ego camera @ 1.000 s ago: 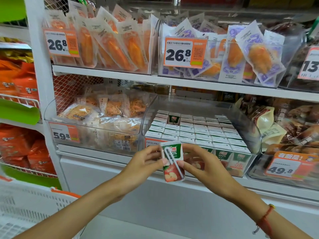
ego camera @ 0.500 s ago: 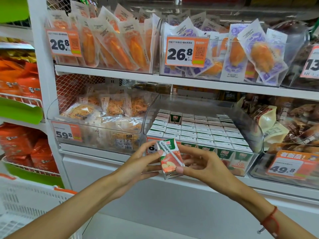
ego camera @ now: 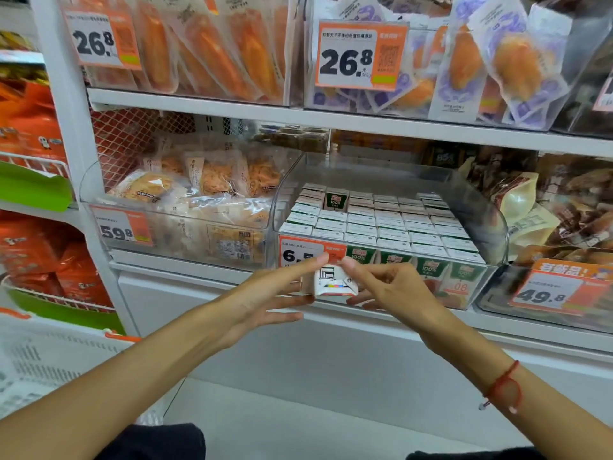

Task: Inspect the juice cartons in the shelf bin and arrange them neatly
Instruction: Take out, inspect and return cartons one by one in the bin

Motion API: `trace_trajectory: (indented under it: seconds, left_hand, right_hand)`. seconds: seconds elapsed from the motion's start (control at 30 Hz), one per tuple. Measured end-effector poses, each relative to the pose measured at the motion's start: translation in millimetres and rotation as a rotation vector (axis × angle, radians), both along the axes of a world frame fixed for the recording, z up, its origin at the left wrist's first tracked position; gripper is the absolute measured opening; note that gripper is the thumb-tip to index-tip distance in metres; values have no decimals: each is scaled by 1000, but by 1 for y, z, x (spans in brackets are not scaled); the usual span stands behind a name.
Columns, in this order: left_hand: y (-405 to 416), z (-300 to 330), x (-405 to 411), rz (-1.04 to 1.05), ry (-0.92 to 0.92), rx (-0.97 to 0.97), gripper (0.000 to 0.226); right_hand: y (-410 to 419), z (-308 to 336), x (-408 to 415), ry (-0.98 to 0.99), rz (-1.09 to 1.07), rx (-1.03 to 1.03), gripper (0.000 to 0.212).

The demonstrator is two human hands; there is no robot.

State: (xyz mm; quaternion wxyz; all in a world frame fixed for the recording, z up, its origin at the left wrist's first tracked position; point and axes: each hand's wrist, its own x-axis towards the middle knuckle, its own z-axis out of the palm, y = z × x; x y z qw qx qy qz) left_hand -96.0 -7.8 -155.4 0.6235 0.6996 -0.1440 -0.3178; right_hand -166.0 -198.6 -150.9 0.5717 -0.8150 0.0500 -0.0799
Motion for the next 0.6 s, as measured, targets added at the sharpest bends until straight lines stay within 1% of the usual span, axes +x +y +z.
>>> trace_trajectory:
  seconds: [0.03, 0.07, 0.13, 0.17, 0.2, 0.3, 0.4, 0.5, 0.6]
  left_hand:
    - [0, -1, 0, 9, -1, 41, 80]
    - [-1, -1, 0, 6, -2, 78, 82]
    - [-1, -1, 0, -10, -21, 133, 83]
    - [-1, -2, 0, -17, -38, 150, 83]
    - [-1, -3, 0, -19, -47, 160, 82]
    - [-2, -5, 0, -8, -45, 173, 80]
    - [-3, -5, -2, 13, -43, 135, 78]
    - [-7, -5, -4, 79, -99, 72, 74]
    - [-15, -8, -7, 228, -228, -51, 81]
  right_hand:
    - [1, 1, 1, 8, -25, -17, 30]
    - [1, 1, 2, 16, -53, -35, 37]
    - [0, 1, 4, 40, -99, -80, 60]
    - [0, 1, 5, 53, -108, -95, 66]
    - [0, 0, 5, 64, -111, -106, 66]
    - [0, -2, 6, 92, -93, -115, 57]
    - [0, -1, 6, 121, -61, -78, 53]
    - [-1, 1, 3, 199, 47, 70, 47]
    - [0, 2, 1, 194, 168, 252, 35]
